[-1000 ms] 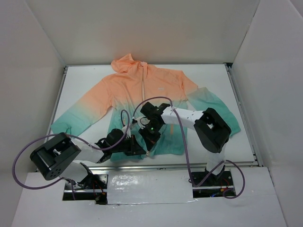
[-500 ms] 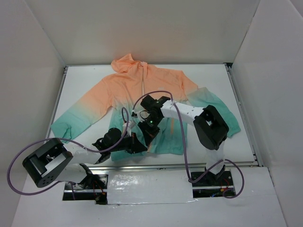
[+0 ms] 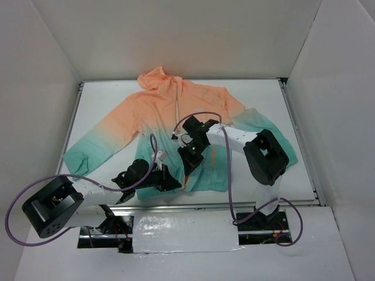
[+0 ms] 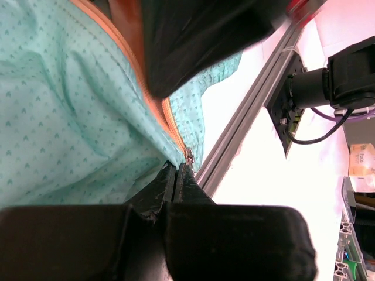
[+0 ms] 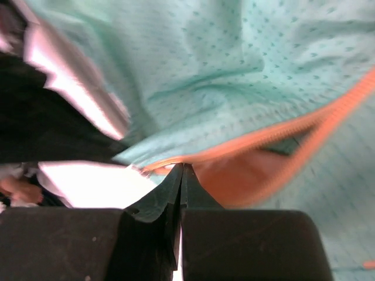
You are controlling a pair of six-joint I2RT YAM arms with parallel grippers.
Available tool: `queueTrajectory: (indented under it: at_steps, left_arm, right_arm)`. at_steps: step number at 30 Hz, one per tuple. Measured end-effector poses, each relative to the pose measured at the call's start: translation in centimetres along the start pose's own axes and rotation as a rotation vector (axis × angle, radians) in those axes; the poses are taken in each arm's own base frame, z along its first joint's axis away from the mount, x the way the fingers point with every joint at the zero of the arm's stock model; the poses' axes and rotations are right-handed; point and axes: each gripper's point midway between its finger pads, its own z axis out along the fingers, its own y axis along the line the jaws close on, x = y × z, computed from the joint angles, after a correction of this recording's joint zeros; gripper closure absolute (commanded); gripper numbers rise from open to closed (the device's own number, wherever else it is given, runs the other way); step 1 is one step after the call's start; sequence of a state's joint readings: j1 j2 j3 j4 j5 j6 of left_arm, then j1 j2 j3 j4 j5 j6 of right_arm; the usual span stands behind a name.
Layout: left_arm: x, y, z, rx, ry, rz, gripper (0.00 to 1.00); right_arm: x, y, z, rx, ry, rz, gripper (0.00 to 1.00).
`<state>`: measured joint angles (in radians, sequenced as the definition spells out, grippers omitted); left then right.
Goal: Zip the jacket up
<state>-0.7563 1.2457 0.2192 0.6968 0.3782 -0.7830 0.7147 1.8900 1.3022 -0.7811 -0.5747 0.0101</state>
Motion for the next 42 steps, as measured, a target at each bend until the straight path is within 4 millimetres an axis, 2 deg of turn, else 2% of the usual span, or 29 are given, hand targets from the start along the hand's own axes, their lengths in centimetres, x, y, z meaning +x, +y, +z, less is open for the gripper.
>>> queueTrajectory:
  at_steps: [3,5,6,8,9,15,19,21,27,33,42]
  left_arm:
    - [0.1,0.2,0.0,-0.01,0.001,-0.003,1.0]
    - [0.1,0.4,0.0,-0.021,0.002,-0.006,1.0]
    - [0.1,0.5,0.0,-0.027,0.001,-0.007,1.0]
    - [0.1,0.7,0.0,-0.034,-0.001,-0.009,1.0]
    - [0.1,0.8,0.0,-0.039,-0.004,-0.01,1.0]
    - [0.2,1.1,0.0,-0.057,0.0,-0.027,1.0]
    - [0.4,1.2,0.1,-0.063,0.008,-0.061,1.0]
    - [0.6,1.1,0.2,-0.06,0.016,-0.086,1.0]
    - [0.2,-0.1,0.6,-0.021,0.024,-0.156,1.0]
    - [-1.5,-1.9,1.0,0.021,0.007,-0.21,1.0]
    - [-2.9,-2.8,0.7,0.006,-0.013,-0.215,1.0]
  right_arm:
    - [-1.2,0.6,-1.7,-0.056,-0.078,-0.008,1.0]
    - [-2.1,0.9,-2.6,-0.07,-0.126,-0.015,0.87]
    - [-2.5,1.1,-2.8,-0.074,-0.153,-0.02,0.75]
    - [-2.6,1.6,-3.1,-0.087,-0.201,-0.025,0.72]
    - [-2.4,1.8,-3.3,-0.091,-0.228,-0.027,0.68]
    - [1.2,3.9,-4.7,-0.017,-0.377,-0.03,0.68]
    - [3.4,6.9,-3.0,0.116,-0.403,-0.104,0.68]
    - [4.1,7.5,-2.4,0.186,-0.426,-0.114,0.69]
    - [4.7,6.0,-2.1,0.427,-0.515,-0.087,0.64]
    - [4.6,4.5,-1.2,0.616,-0.483,-0.109,0.61]
    - [4.3,3.8,-1.7,0.691,-0.478,-0.114,0.58]
